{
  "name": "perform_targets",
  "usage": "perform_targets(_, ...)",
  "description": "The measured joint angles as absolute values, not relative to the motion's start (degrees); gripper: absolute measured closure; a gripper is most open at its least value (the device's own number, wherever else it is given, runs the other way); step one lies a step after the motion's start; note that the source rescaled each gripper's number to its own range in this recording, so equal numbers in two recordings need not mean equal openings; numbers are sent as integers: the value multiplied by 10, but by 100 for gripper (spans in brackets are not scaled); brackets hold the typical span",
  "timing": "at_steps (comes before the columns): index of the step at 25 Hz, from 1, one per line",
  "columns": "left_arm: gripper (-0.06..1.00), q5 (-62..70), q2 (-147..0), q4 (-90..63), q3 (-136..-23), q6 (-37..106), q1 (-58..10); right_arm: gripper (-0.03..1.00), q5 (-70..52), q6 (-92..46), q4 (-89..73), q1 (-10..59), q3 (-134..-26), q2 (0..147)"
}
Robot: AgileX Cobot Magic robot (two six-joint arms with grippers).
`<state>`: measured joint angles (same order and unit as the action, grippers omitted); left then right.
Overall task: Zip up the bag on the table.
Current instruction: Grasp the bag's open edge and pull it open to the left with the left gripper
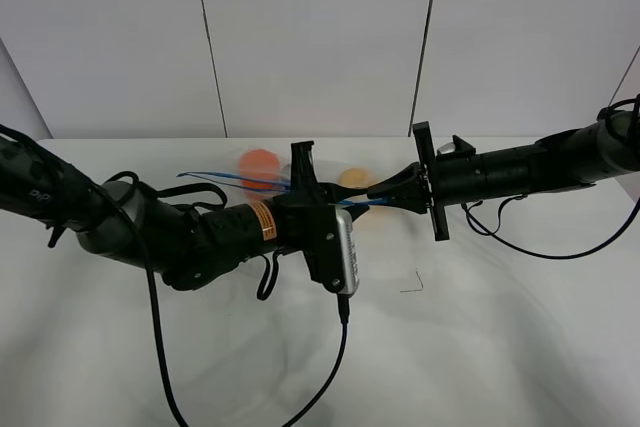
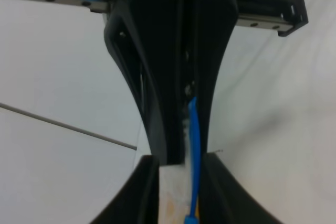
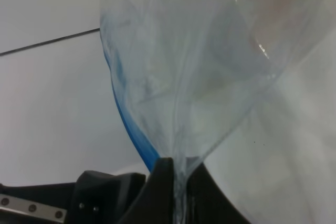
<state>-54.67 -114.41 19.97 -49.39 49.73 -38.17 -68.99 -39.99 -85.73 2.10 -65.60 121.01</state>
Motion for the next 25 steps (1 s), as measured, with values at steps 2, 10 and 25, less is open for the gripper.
perform_targets(2, 72, -547, -1144, 200, -494, 497, -379, 97, -690, -400, -858, 21, -656, 1210)
perform_targets(10, 81, -546, -1144, 202, -494, 497, -378, 97, -690, -400, -860, 21, -656, 1210)
perform_targets(25, 94, -528, -1146, 197, -494, 521, -376, 97, -687, -400, -859, 21, -656, 1210)
